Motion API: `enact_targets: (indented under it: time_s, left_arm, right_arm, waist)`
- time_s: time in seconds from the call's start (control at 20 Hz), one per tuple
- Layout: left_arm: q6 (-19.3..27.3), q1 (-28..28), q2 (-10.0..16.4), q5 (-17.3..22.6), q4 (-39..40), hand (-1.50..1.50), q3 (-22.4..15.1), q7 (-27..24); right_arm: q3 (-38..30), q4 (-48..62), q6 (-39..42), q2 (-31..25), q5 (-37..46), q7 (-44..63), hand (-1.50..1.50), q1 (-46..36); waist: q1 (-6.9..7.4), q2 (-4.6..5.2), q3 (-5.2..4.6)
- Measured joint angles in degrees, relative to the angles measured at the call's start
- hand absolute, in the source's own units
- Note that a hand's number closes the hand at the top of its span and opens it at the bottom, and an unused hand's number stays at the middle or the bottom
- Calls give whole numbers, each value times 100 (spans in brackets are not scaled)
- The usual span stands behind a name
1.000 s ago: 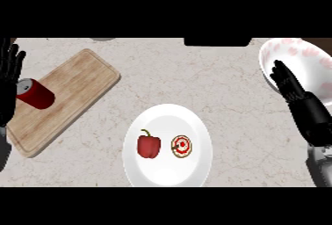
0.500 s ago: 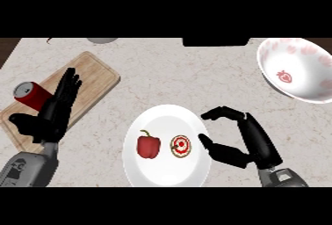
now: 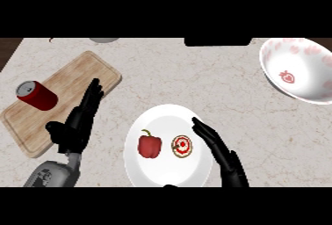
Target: Pick the cupcake from the plate and place it in the bowl
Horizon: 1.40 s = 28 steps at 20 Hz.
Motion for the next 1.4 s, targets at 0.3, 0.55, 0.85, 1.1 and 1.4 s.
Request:
enact_targets:
  time_s: [0.3, 0.55, 0.85, 1.1, 1.4]
  left_arm:
    - [-106, 24, 39, -31, -142, 0, 91, 152]
    - [-123, 51, -73, -146, -150, 0, 62, 167]
    - [-152, 95, -166, -245, -163, 0, 82, 144]
    - [-333, -92, -194, -230, 56, 0, 304, 131]
    - [-328, 84, -395, -506, -224, 0, 329, 311]
  right_arm:
    - [96, -931, 336, -36, 1427, 1895, -150, -122]
    - [-38, -1317, 1342, 190, 1739, 3494, -150, -712]
    - [-193, -1083, 2256, 368, 1584, 4875, -150, -1341]
    - [-307, -824, 2762, 404, 1326, 5439, -150, -1529]
    - [-412, -747, 3001, 283, 1040, 5074, -150, -1151]
  waist:
    - [23, 8, -8]
    - [57, 22, -8]
    - [94, 31, -6]
    - [74, 34, -3]
    - [69, 30, 0]
